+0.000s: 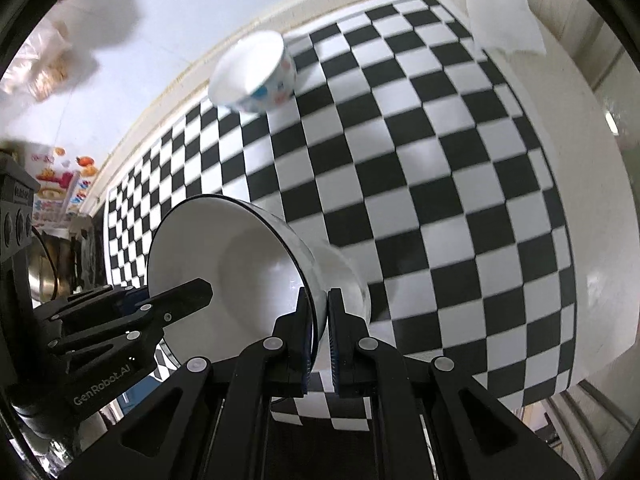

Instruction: Organize plates and bowls

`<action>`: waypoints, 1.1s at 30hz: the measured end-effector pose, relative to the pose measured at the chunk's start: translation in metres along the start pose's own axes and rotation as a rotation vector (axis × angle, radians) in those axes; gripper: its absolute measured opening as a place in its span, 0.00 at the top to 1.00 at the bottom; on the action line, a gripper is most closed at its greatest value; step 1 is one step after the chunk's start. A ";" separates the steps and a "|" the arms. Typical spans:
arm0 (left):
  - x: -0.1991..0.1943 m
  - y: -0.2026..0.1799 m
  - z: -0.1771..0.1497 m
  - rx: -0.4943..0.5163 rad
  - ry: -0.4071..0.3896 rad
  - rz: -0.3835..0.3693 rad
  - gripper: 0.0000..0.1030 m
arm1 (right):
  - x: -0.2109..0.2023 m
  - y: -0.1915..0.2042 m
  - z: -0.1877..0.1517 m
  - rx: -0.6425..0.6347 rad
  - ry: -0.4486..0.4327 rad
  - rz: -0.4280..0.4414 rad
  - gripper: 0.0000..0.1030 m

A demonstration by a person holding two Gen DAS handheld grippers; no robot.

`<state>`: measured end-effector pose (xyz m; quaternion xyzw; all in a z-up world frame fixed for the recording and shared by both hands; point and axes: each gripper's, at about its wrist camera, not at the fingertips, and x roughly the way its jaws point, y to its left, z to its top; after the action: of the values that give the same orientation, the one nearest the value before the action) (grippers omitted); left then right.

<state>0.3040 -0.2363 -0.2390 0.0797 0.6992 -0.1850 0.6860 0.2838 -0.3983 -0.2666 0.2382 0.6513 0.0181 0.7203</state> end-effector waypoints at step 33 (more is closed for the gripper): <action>0.057 -0.014 -0.003 0.104 0.115 0.136 0.85 | 0.054 0.003 0.002 -0.020 0.176 -0.137 0.84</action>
<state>0.2933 -0.2559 -0.2933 0.1730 0.7199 -0.1693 0.6505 0.2948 -0.3777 -0.3155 0.1836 0.7264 -0.0041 0.6623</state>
